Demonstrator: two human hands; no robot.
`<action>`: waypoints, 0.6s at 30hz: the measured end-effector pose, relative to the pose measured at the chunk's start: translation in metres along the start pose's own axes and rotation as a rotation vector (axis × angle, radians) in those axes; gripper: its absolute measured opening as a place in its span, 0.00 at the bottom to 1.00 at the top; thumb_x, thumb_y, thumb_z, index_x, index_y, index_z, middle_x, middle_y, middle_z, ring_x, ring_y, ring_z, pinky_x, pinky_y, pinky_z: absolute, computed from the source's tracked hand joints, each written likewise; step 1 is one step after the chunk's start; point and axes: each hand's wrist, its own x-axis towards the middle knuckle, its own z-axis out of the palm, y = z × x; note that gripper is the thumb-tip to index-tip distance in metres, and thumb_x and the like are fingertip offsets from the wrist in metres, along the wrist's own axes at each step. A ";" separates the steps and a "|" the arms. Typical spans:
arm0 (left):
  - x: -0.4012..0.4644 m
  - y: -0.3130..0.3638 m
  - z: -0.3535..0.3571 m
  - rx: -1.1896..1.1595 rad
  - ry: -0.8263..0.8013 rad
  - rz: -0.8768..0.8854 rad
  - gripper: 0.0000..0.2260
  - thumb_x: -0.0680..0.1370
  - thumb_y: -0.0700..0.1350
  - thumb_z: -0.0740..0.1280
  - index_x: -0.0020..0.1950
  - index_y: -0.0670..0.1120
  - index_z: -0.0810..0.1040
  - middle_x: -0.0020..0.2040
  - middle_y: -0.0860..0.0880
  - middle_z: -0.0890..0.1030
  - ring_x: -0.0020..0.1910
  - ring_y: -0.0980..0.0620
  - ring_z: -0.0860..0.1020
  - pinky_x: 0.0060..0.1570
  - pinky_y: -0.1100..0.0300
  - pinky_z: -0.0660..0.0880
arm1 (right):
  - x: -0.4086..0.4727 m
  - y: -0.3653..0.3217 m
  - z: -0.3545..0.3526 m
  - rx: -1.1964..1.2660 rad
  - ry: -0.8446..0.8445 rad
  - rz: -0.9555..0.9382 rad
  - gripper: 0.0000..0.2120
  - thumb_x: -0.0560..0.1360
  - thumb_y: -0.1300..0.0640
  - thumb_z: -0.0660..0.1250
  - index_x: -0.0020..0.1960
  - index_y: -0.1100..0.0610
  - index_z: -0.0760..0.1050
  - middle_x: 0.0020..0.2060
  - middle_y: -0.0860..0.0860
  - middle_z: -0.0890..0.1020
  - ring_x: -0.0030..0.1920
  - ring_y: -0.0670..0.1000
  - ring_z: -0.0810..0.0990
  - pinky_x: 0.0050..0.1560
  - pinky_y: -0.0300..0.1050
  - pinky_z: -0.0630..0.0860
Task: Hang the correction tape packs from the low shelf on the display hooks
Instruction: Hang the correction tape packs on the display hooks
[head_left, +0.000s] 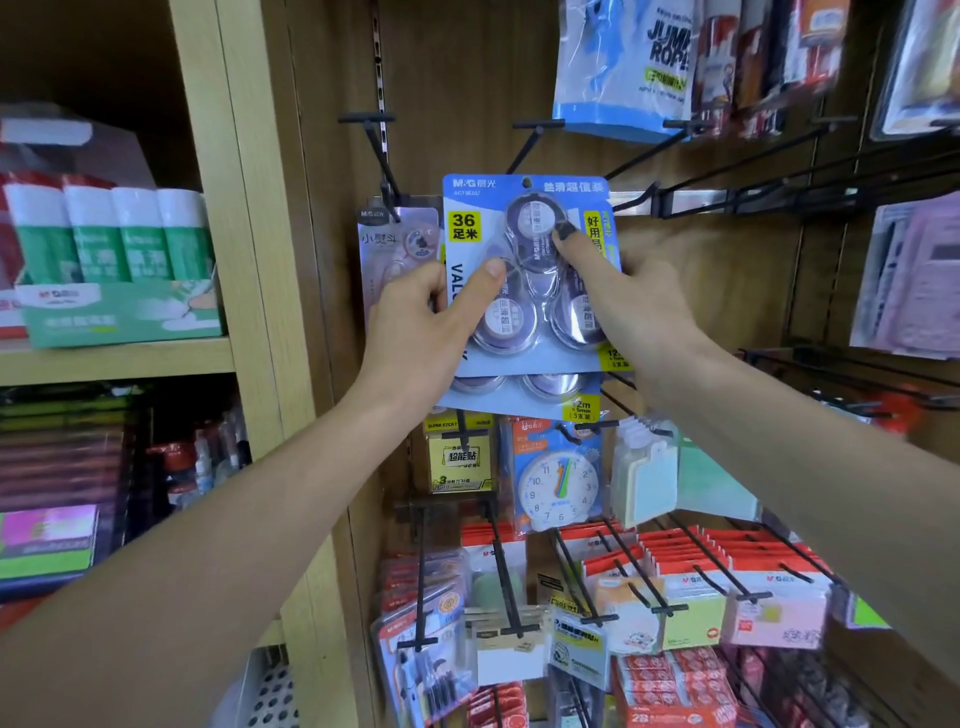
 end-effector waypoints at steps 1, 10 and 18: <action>0.000 0.002 0.001 -0.008 0.012 -0.016 0.24 0.81 0.56 0.69 0.34 0.46 0.62 0.29 0.52 0.62 0.29 0.57 0.61 0.31 0.62 0.60 | -0.001 -0.003 0.000 0.010 -0.002 0.011 0.28 0.65 0.30 0.72 0.49 0.53 0.86 0.47 0.53 0.89 0.51 0.58 0.88 0.58 0.61 0.83; 0.017 -0.008 0.001 0.017 -0.077 -0.344 0.29 0.73 0.70 0.67 0.50 0.44 0.84 0.51 0.44 0.86 0.47 0.44 0.85 0.57 0.48 0.81 | 0.078 0.042 -0.005 -0.056 -0.312 0.090 0.21 0.81 0.37 0.62 0.53 0.56 0.76 0.69 0.55 0.78 0.53 0.42 0.86 0.35 0.35 0.73; 0.024 -0.029 -0.003 0.122 -0.112 -0.453 0.46 0.67 0.80 0.61 0.81 0.63 0.58 0.72 0.63 0.72 0.66 0.55 0.74 0.64 0.55 0.71 | 0.016 0.043 -0.002 0.217 -0.563 0.212 0.19 0.83 0.49 0.63 0.69 0.55 0.78 0.60 0.56 0.86 0.62 0.59 0.84 0.63 0.58 0.81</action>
